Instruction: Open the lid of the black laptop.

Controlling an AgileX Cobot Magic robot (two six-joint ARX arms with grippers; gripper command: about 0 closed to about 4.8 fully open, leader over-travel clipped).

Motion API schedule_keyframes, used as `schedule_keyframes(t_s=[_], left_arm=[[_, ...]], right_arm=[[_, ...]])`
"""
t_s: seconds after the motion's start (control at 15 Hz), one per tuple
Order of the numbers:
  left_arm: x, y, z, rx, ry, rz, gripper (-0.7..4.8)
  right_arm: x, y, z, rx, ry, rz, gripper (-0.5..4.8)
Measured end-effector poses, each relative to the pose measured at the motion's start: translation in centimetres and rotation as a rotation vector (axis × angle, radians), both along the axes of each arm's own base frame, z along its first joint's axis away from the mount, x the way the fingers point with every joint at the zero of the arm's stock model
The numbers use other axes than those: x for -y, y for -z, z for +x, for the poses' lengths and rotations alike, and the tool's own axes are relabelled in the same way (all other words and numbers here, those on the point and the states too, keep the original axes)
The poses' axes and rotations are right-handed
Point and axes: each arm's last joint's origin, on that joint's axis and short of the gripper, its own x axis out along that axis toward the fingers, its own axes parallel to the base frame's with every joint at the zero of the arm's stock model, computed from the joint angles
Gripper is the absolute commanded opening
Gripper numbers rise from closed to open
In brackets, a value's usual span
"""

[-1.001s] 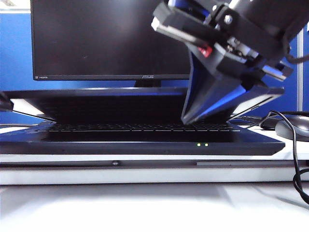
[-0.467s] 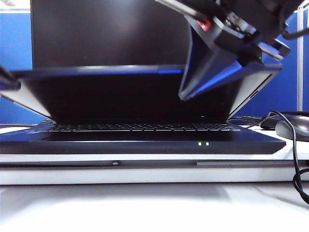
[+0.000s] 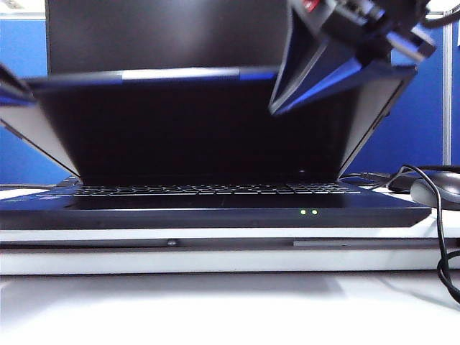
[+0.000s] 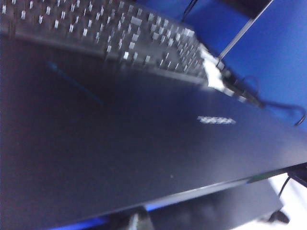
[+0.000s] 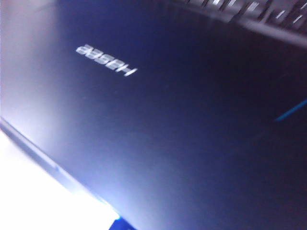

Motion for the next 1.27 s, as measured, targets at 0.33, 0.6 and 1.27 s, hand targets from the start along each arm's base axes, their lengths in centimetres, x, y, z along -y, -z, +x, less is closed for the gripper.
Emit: schedule_keyframes(t_s=[0.33,0.6,1.27], left_arm=[[-0.1,-2.2,0.0,0.09,-0.008,-0.001,-0.05],[-0.1,-2.4,0.0,0.117,-0.028,0.003,-0.05],[-0.3,-4.7,0.0,0.282,-0.055,-0.045,-0.05]], right_arm=[[1.3,-1.5,0.2,0.074,0.037,0.049,-0.05],[1.3,-1.8,0.4,0.096,0.046,0.076,-0.04],[1.5,-3.4,1.1,0.152,0.056,0.095,-0.05]])
